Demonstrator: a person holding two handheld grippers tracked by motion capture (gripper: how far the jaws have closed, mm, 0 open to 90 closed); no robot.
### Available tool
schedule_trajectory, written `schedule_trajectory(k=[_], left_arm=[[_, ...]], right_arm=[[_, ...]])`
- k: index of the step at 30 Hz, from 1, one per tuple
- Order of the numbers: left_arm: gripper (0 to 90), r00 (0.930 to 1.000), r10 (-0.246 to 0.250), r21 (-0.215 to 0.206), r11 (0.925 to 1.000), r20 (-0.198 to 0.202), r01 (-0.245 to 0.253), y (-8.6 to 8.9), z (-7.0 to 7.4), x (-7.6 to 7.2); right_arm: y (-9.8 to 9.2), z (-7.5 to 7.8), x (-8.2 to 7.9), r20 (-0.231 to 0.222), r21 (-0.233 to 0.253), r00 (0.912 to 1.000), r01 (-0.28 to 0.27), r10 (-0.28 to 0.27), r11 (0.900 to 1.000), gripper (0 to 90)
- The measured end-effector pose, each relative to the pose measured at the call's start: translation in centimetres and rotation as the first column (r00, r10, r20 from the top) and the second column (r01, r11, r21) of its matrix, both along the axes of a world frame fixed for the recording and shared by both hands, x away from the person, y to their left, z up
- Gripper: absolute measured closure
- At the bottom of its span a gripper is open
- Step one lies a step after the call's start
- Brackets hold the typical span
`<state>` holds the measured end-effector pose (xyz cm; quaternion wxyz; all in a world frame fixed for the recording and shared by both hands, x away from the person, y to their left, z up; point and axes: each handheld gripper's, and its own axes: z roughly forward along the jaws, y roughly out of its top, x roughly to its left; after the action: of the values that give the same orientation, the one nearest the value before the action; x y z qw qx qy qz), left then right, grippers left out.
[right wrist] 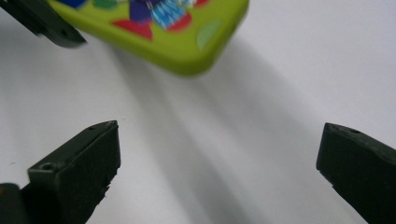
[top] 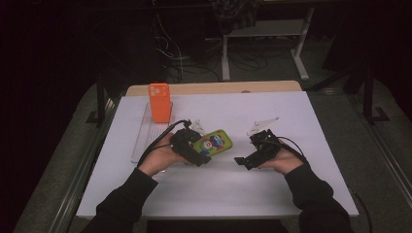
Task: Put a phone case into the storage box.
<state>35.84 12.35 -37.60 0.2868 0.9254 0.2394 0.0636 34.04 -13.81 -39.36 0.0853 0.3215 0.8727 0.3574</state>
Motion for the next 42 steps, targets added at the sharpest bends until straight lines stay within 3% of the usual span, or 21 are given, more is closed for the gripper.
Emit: schedule_trajectory(k=[2,5,9,10,12,14,16,18,20,22,23,28,30,34,36,37,40,41,42], left_arm=[[15.8,0.9999,0.012,0.015,0.9998,-0.003,-0.012,0.1,0.1,0.1],[15.8,0.9996,0.026,0.005,0.9997,-0.01,-0.026,0.0,-0.1,-0.2],[15.7,0.9995,0.023,0.006,0.9997,-0.021,-0.023,-0.2,-0.4,-0.2],[15.7,0.9995,0.023,0.006,0.9997,-0.022,-0.023,-0.2,-0.5,-0.3],[15.7,0.9994,0.022,0.01,0.9997,-0.026,-0.022,-0.3,-0.5,-0.4],[15.7,0.9993,0.016,0.005,0.9999,-0.033,-0.015,-0.3,-0.6,-0.3],[15.7,0.9993,0.012,0.006,0.9999,-0.034,-0.012,-0.3,-0.6,-0.3],[15.7,0.9994,0.011,0.01,0.9999,-0.034,-0.01,-0.3,-0.7,-0.3],[15.7,0.9992,0.011,0.001,0.9999,-0.037,-0.011,-0.3,-0.7,-0.3],[15.7,0.9992,0.01,-0.005,0.9999,-0.038,-0.01,-0.2,-0.6,-0.3],[15.7,0.9992,0.009,-0.006,0.9999,-0.039,-0.01,-0.2,-0.6,-0.3],[15.7,0.9993,0.0,0.011,0.9999,-0.037,0.0,-0.1,-0.6,-0.3],[15.7,0.9994,-0.001,0.012,0.9999,-0.034,0.002,-0.1,-0.6,-0.3],[15.8,0.9993,-0.012,0.016,0.9998,-0.035,0.012,-0.1,-0.6,-0.3],[15.8,0.9991,-0.014,0.015,0.9998,-0.039,0.015,-0.1,-0.6,-0.2],[15.8,0.9991,-0.016,0.014,0.9998,-0.04,0.017,-0.1,-0.6,-0.2],[15.8,0.999,-0.013,0.011,0.9999,-0.042,0.013,-0.2,-0.6,-0.3],[15.8,0.9988,-0.006,-0.003,1.0,-0.048,0.005,-0.2,-0.7,-0.4],[15.8,0.9989,-0.008,0.0,1.0,-0.047,0.008,-0.3,-0.7,-0.4]], right_arm=[[0.1,-0.4,-0.2,-0.01,0.014,0.9991,0.042,-0.042,0.999,0.0],[0.3,-1.1,-0.7,-0.003,0.027,0.9958,0.092,-0.092,0.995,0.0],[0.3,-1.9,-1.1,0.04,0.047,0.9898,0.135,-0.137,0.99,0.0],[0.4,-2.1,-1.1,0.03,0.066,0.9892,0.141,-0.143,0.988,0.0],[0.4,-2.3,-1.0,0.049,0.048,0.9887,0.139,-0.142,0.989,0.0],[0.5,-2.3,-1.2,0.054,0.071,0.9887,0.135,-0.139,0.988,0.0],[0.7,-2.4,-1.2,0.087,0.048,0.9894,0.112,-0.116,0.993,0.0],[0.9,-2.5,-1.3,0.087,0.031,0.9899,0.11,-0.112,0.993,0.0],[0.9,-2.5,-1.3,0.131,0.007,0.9857,0.106,-0.106,0.994,0.0],[1.0,-2.5,-1.4,0.145,0.016,0.9833,0.109,-0.11,0.994,0.0],[0.9,-2.4,-1.4,0.183,-0.004,0.9792,0.09,-0.087,0.996,0.0],[1.3,-2.1,-2.0,0.26,-0.044,0.9639,0.071,-0.057,0.997,0.0],[1.5,-2.0,-2.2,0.31,-0.089,0.9504,0.049,-0.02,0.995,0.0],[1.8,-2.0,-2.6,0.361,-0.124,0.9325,0.027,0.02,0.992,0.0],[2.0,-2.0,-2.8,0.407,-0.163,0.9118,0.018,0.051,0.987,0.0],[2.1,-2.0,-2.9,0.416,-0.177,0.9071,0.013,0.062,0.984,0.0],[2.4,-2.1,-3.2,0.467,-0.222,0.8776,-0.001,0.107,0.975,0.0],[2.5,-2.1,-3.3,0.476,-0.233,0.872,0.001,0.114,0.972,0.0],[2.6,-2.2,-3.4,0.494,-0.252,0.8598,-0.002,0.13,0.968,0.0]])
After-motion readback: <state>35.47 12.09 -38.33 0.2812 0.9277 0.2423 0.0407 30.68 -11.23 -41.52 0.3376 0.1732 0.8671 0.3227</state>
